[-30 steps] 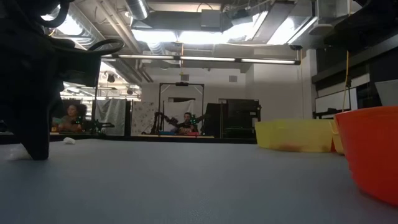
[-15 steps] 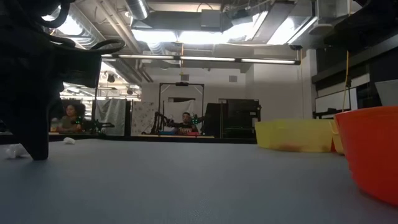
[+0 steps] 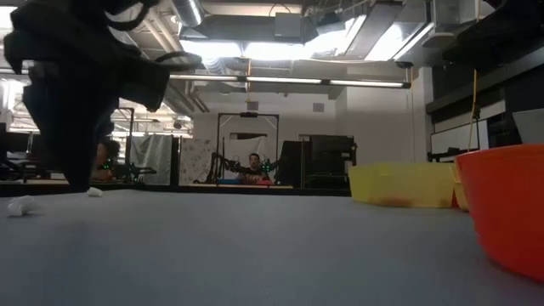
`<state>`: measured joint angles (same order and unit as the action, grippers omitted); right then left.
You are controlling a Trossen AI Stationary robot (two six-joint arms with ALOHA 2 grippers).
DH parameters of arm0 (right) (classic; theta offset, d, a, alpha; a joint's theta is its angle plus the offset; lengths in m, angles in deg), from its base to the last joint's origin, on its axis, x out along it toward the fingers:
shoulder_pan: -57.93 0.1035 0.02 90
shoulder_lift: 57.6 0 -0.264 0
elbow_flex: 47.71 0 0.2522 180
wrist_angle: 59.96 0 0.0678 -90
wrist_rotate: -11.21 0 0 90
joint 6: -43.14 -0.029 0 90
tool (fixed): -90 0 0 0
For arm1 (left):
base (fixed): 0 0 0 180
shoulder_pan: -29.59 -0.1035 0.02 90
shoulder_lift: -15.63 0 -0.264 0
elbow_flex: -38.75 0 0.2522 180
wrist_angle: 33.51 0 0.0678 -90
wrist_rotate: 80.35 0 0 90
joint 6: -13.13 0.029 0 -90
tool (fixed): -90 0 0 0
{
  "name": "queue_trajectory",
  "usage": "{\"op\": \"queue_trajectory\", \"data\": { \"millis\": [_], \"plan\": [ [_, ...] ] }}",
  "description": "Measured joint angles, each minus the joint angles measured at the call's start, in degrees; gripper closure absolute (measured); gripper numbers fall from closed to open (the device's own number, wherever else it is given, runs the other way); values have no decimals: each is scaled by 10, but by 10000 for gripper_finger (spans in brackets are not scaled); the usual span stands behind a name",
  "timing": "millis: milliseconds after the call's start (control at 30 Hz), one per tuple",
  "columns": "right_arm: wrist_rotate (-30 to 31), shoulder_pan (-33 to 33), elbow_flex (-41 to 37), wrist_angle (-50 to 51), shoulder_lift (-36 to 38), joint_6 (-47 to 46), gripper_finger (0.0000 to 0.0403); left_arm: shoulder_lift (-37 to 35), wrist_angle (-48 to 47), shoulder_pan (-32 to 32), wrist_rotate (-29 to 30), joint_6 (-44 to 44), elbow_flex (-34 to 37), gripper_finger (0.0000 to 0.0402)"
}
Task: Sort Halloween decoration
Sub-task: Put the white ghost toy into the yellow box
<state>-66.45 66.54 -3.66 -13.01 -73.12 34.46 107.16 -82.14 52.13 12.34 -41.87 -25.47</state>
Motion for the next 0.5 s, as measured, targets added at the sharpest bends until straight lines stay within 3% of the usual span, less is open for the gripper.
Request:
{"op": "queue_trajectory", "data": {
  "millis": [233,500],
  "plan": [
    [0,0,0,0,0,0,178,-1,-115,-31,-70,1,-42,260],
    [0,0,0,2,0,0,178,-1,-139,-29,-68,-96,-42,259]
  ]
}}
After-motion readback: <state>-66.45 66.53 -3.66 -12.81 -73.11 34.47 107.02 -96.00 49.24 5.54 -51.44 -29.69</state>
